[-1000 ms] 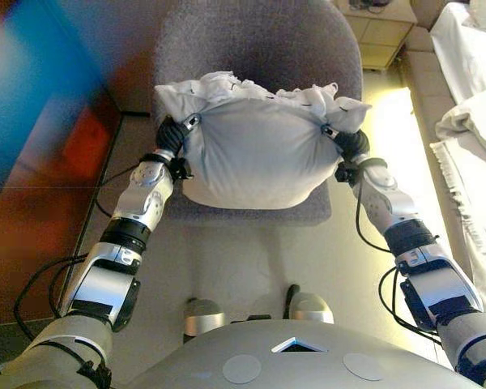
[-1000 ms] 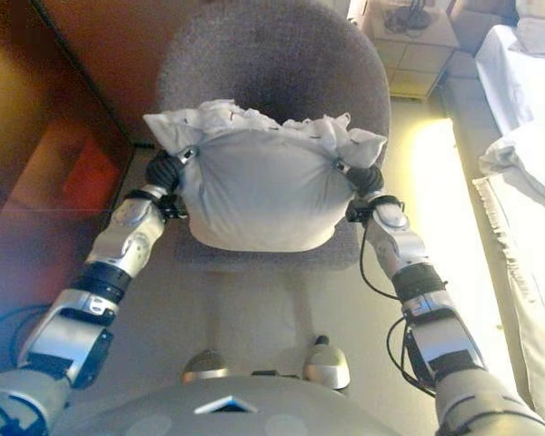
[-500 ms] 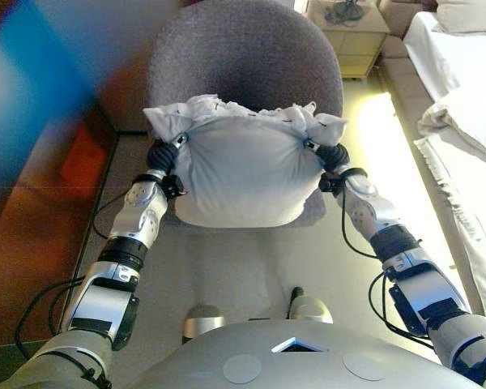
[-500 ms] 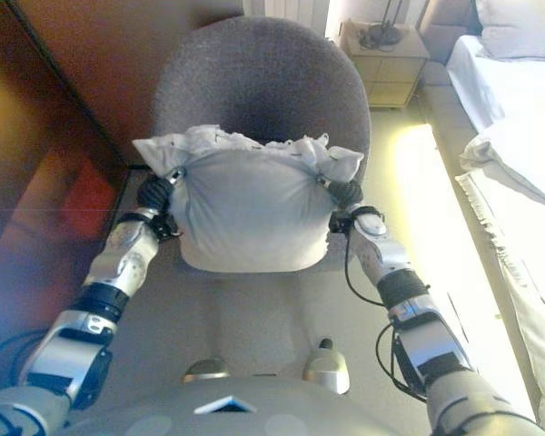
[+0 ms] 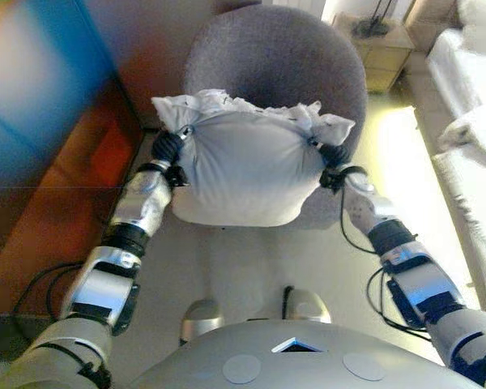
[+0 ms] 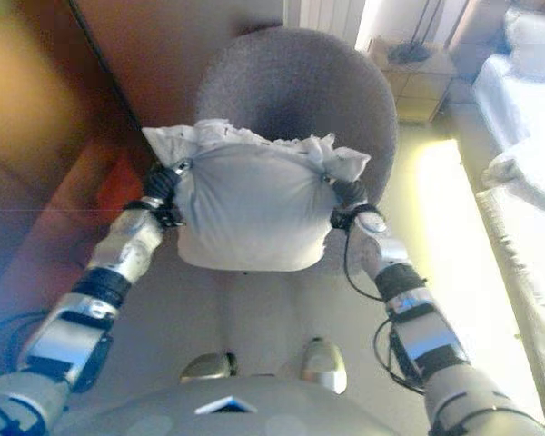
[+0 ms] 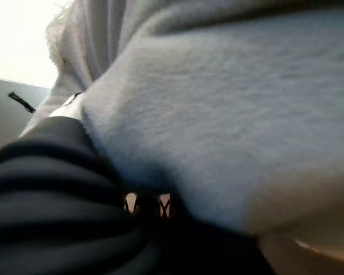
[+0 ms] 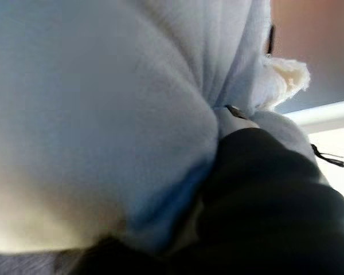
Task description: Pick up the cushion and take it to the sofa
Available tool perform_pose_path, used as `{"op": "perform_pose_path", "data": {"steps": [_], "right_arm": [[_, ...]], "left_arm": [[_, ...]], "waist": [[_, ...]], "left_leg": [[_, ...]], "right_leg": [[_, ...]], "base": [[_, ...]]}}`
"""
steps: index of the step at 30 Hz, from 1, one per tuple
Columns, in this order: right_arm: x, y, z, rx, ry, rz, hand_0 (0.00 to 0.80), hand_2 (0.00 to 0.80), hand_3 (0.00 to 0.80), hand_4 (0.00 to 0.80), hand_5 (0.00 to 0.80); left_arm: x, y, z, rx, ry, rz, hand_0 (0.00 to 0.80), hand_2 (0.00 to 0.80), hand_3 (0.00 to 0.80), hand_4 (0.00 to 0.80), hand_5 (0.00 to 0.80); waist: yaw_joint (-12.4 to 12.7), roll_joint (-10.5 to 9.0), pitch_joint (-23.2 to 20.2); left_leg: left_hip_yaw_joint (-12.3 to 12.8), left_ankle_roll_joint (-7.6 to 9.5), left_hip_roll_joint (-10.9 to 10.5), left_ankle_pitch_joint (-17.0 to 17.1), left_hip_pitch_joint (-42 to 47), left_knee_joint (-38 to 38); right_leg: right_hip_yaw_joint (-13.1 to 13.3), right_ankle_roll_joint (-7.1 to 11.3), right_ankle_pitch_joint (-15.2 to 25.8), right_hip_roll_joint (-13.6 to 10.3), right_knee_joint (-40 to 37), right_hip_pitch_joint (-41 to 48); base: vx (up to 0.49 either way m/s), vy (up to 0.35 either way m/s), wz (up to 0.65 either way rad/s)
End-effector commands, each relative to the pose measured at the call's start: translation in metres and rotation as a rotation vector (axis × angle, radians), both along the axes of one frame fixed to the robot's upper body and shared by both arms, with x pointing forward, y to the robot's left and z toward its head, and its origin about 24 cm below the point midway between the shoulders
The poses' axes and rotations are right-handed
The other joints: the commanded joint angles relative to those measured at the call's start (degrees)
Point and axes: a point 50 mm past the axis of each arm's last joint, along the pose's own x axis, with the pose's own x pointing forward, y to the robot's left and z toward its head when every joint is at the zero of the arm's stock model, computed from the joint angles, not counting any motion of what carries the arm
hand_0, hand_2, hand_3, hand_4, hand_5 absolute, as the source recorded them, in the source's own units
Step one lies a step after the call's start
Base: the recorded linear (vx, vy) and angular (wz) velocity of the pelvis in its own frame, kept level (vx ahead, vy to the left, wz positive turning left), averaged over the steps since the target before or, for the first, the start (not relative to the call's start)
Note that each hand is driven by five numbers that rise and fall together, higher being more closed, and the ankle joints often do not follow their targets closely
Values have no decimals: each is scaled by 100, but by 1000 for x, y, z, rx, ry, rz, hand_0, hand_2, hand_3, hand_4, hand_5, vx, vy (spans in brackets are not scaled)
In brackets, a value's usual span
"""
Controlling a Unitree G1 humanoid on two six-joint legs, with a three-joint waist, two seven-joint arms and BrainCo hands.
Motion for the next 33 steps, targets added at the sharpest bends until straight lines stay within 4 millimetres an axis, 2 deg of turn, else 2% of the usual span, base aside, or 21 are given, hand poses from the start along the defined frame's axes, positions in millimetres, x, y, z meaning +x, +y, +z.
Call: {"op": "perform_pose_path", "data": {"steps": [1,3,5,7,8,10,11,12,13,14,15,16,17,18,20,23,24,25,28,31,33], "right_arm": [[32,22,65,115,-252,48,800,800,800,800,800],[29,20,60,108,-237,52,800,800,800,800,800],[27,15,57,108,-228,68,800,800,800,800,800],[27,18,56,105,-219,94,800,800,800,800,800],[27,21,55,109,-215,109,800,800,800,800,800],[23,28,51,122,-204,142,800,800,800,800,800],[21,30,49,123,-200,153,800,800,800,800,800],[19,33,47,116,-198,166,800,800,800,800,800],[17,33,45,113,-195,175,800,800,800,800,800],[15,33,42,109,-190,182,800,800,800,800,800],[13,33,40,108,-186,184,800,800,800,800,800],[10,32,35,108,-183,186,800,800,800,800,800],[7,31,31,106,-183,185,800,800,800,800,800],[6,32,30,108,-185,182,800,800,800,800,800],[10,30,34,111,-184,161,800,800,800,800,800],[18,31,42,120,-184,130,800,800,800,800,800],[19,32,44,119,-186,125,800,800,800,800,800],[21,34,47,120,-189,122,800,800,800,800,800],[21,33,47,118,-193,105,800,800,800,800,800],[18,31,44,111,-195,95,800,800,800,800,800],[18,36,45,92,-205,95,800,800,800,800,800]], "left_arm": [[29,-22,62,-30,-249,-75,800,800,800,800,800],[26,-21,57,-21,-227,-75,800,800,800,800,800],[23,-21,53,-35,-215,-67,800,800,800,800,800],[21,-19,50,-53,-204,-51,800,800,800,800,800],[20,-17,48,-51,-203,-38,800,800,800,800,800],[16,-12,44,-68,-198,-1,800,800,800,800,800],[15,-11,44,-76,-199,11,800,800,800,800,800],[14,-10,43,-74,-203,23,800,800,800,800,800],[13,-10,43,-77,-205,29,800,800,800,800,800],[11,-8,43,-78,-208,34,800,800,800,800,800],[10,-8,44,-74,-210,37,800,800,800,800,800],[8,-6,43,-68,-211,42,800,800,800,800,800],[6,-6,41,-65,-210,45,800,800,800,800,800],[6,-5,41,-62,-209,46,800,800,800,800,800],[6,2,41,-59,-205,48,800,800,800,800,800],[11,6,46,-67,-201,42,800,800,800,800,800],[12,5,46,-68,-199,40,800,800,800,800,800],[15,3,45,-63,-198,37,800,800,800,800,800],[18,-4,43,-62,-184,16,800,800,800,800,800],[19,-9,41,-71,-172,7,800,800,800,800,800],[22,-11,45,-65,-183,13,800,800,800,800,800]], "waist": [[-240,-149,-109],[-284,-169,-146],[-291,-167,-241],[-290,-124,-374],[-306,-72,-438],[-413,66,-595],[-457,68,-661],[-474,26,-707],[-459,-69,-713],[-416,-212,-695],[-385,-242,-684],[-305,-303,-629],[-196,-277,-536],[-134,-339,-512],[95,-306,-390],[283,-177,-329],[311,-161,-326],[283,-140,-363],[169,-5,-421],[118,101,-436],[114,161,-345]], "left_leg": [[-267,362,-339,-1080,1144,-337],[-297,449,-383,-1250,1441,-352],[-316,473,-412,-1180,1487,-272],[-146,312,-302,-857,1559,-6],[-52,199,-200,-617,1600,121],[57,-179,113,285,1615,649],[139,-364,232,790,1557,1054],[248,-546,353,1201,1356,1803],[295,-584,366,1310,1139,2446],[374,-570,384,1321,792,3235],[411,-543,427,1274,567,3506],[478,-439,520,1106,229,3743],[444,-339,615,942,-79,3728],[428,-260,555,958,-270,3497],[377,-150,621,933,-632,2698],[435,-207,817,1029,-720,1161],[487,-216,848,957,-684,820],[576,-181,840,643,-530,431],[685,-150,759,347,-141,-78],[743,-92,626,243,56,-350],[761,64,470,134,4,-302]], "right_leg": [[177,479,1759,455,-1420,-1228],[-195,435,1896,537,-1423,-1369],[-230,326,1798,623,-1404,-1208],[-431,197,1626,605,-1132,-1078],[-478,110,1511,625,-987,-1030],[-315,-133,1231,806,-796,-935],[-264,-228,1141,832,-790,-846],[-201,-371,1051,853,-800,-700],[-172,-455,1011,799,-800,-593],[-159,-563,929,716,-761,-444],[-168,-608,877,715,-733,-377],[-143,-651,773,712,-716,-194],[-98,-660,666,792,-704,5],[-46,-648,617,765,-722,102],[81,-583,443,844,-738,398],[58,-399,210,818,-777,659],[35,-322,165,753,-792,717],[-68,-211,129,594,-724,692],[-139,-38,67,407,-433,524],[-206,69,43,281,-221,408],[-265,124,166,114,425,130]], "base": [[500,0,24],[526,-21,-41],[458,-44,-33],[406,-68,33],[366,-73,31],[297,-82,8],[289,-139,0],[319,-172,10],[385,-209,-4],[326,-157,-30],[333,-118,-54],[305,-16,-51],[312,23,-40],[298,78,-35],[322,131,-49],[275,209,-35],[195,265,-20],[136,222,-16],[110,192,-16],[59,142,15],[-17,153,5]]}}
